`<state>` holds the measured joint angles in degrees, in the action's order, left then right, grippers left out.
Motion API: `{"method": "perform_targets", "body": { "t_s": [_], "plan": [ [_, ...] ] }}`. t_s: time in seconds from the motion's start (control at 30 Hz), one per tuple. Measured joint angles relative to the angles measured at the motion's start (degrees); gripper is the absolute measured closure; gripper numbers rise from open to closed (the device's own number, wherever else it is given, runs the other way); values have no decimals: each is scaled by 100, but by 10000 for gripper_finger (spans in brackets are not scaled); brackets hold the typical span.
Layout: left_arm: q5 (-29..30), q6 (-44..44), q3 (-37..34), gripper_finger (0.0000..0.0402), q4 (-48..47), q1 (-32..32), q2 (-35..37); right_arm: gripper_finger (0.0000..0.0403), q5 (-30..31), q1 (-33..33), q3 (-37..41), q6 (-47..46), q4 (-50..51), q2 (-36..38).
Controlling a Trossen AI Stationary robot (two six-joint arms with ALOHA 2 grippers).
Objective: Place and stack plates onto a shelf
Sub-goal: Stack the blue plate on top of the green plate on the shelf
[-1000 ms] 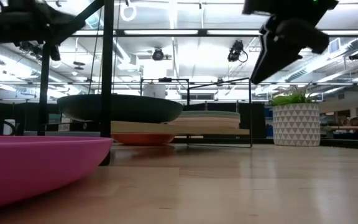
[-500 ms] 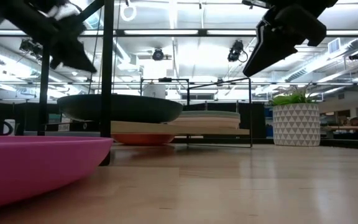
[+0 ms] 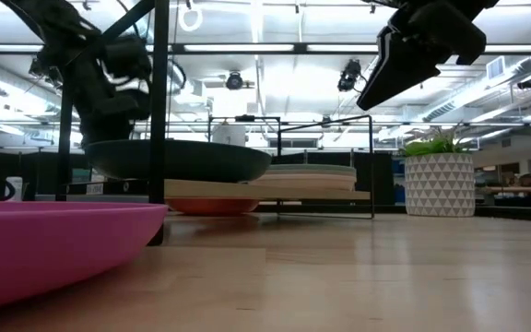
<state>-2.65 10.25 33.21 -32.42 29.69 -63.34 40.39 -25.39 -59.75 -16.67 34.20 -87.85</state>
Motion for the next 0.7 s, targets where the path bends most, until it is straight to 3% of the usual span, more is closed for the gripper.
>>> {"method": "perform_targets", "body": {
  "t_s": [0.23,0.47,0.7],
  "plan": [
    [-53,-7,157,239,-14,-37,-832,321,-104,15,0,315,-301,0],
    [100,-314,475,239,-58,-347,-1203,321,-140,74,0,333,-317,-2],
    [1124,-539,511,239,-83,-742,-1582,321,-149,72,0,337,-315,-2]
  ]
}}
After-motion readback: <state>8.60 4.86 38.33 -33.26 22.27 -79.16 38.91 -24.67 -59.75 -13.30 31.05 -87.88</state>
